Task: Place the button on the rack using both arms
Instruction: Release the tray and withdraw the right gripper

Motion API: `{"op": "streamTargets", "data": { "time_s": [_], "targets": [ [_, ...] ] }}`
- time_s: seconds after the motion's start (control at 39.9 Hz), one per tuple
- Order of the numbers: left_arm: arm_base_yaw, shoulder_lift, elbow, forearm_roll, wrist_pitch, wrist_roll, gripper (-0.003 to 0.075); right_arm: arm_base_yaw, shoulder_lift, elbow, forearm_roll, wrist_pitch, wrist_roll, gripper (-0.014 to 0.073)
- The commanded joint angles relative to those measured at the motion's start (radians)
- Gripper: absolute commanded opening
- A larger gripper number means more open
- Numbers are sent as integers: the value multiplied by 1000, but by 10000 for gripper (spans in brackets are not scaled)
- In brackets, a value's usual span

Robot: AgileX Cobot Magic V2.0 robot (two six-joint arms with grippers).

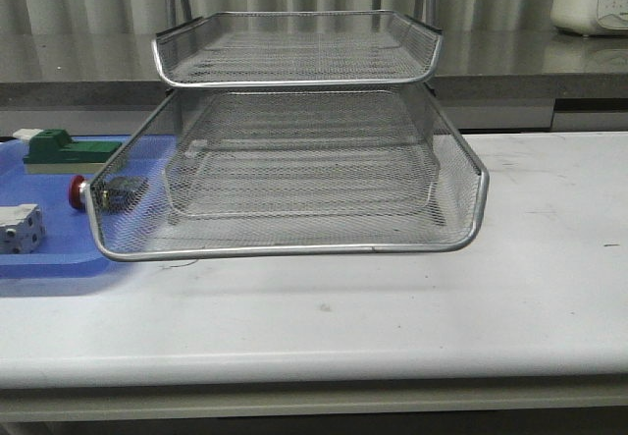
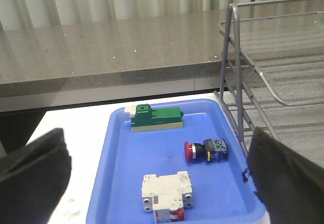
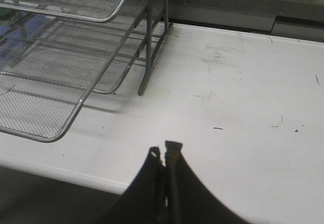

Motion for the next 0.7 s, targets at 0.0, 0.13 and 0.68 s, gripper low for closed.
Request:
{"op": "streamTargets", "data": {
  "time_s": [0.0, 0.13, 0.68],
  "targets": [
    [3, 20, -37, -9, -80, -10, 671, 1, 5, -25, -10, -74, 4, -60],
    [3, 96, -117, -9, 40, -10, 671, 1, 5, -25, -10, -74, 4, -60],
    [-4, 929, -757, -25, 557, 324, 671, 1, 5, -25, -10, -74, 4, -60]
  ]
}}
